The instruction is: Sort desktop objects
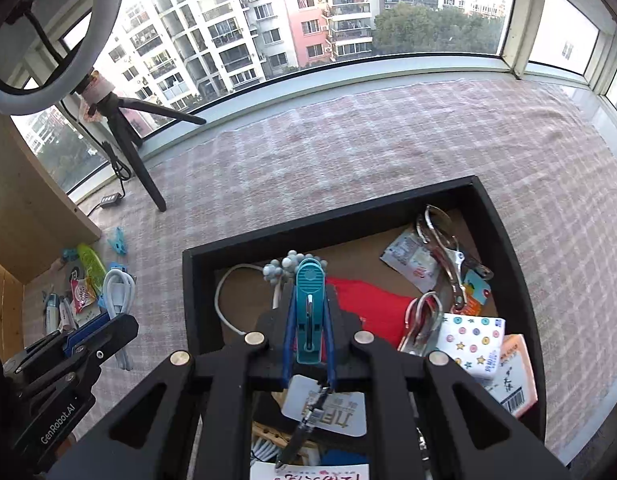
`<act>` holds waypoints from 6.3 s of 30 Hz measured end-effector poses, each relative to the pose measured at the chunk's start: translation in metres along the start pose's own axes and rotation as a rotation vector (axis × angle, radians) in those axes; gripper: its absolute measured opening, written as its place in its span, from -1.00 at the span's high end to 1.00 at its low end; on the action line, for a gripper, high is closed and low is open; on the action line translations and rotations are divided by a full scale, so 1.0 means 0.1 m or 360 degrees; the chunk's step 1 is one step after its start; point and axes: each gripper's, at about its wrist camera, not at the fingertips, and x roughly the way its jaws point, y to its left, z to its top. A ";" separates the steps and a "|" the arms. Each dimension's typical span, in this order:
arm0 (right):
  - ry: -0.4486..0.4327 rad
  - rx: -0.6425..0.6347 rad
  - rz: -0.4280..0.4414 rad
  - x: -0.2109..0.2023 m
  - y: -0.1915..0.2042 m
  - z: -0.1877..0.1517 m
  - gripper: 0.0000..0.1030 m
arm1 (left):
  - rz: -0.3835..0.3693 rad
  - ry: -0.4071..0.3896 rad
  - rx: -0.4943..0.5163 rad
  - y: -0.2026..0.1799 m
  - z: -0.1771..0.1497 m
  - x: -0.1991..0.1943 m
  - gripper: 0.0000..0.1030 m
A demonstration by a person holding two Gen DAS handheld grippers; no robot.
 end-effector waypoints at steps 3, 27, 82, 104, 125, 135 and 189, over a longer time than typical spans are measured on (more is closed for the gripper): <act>-0.0027 0.0027 0.0011 -0.09 -0.15 0.01 0.73 | -0.0076 -0.0007 0.0020 -0.17 0.03 0.01 0.38; 0.0098 -0.0229 0.0219 0.16 1.13 -0.07 0.43 | 0.0272 -0.0075 -0.0206 1.20 -0.12 -0.39 0.14; 0.0495 -0.0516 0.0179 1.49 2.83 -0.62 0.29 | 0.0271 0.0087 -0.0464 2.78 -0.16 0.27 0.96; 0.0306 -0.0396 0.0199 0.69 1.83 -0.31 0.31 | 0.0122 -0.0016 -0.0285 1.78 -0.27 -0.26 1.00; 0.0087 -0.0012 -0.0090 -0.03 -0.16 0.06 0.30 | -0.0208 -0.0067 -0.0013 -0.04 0.20 -0.12 0.95; 0.0059 0.0042 -0.0032 -0.11 -0.13 0.05 0.25 | -0.0101 -0.0025 0.0019 0.01 0.13 -0.08 0.31; 0.0313 -0.0948 0.0424 1.56 3.46 -0.45 0.21 | 0.0348 0.0038 -0.0851 3.21 0.24 0.33 0.30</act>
